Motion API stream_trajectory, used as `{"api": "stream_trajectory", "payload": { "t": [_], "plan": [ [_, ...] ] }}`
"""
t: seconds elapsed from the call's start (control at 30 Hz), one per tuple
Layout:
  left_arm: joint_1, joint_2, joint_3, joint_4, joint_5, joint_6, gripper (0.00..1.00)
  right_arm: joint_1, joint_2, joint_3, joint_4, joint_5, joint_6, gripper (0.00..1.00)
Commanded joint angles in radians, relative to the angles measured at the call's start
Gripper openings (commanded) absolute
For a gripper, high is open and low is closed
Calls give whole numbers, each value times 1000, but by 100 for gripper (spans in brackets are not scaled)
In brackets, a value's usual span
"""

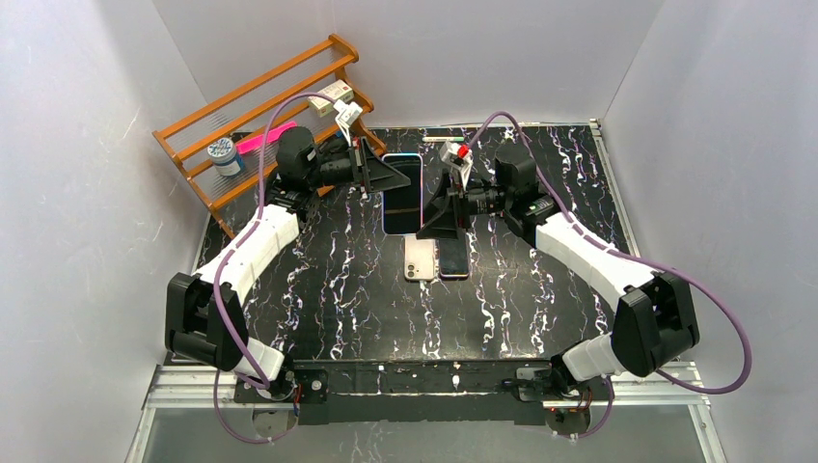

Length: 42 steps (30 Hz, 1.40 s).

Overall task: Take the phone out of the phone case
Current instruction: Remove the phone case from the phone.

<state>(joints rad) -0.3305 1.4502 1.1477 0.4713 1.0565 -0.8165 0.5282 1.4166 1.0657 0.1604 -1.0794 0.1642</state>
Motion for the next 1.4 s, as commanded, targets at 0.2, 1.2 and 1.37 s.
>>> {"api": "stream_trajectory", "payload": {
  "t": [0.2,1.2,1.37],
  "plan": [
    [-5,-31,57,110,44,-103,0,19,21,60,51,-68,-15,37],
    [-12,36,37,196,127,-341,0,157,20,98,-92,347,-301,1],
    [-12,10,9,217,128,-349,0,73,31,17,94,361,-62,1]
  ]
}}
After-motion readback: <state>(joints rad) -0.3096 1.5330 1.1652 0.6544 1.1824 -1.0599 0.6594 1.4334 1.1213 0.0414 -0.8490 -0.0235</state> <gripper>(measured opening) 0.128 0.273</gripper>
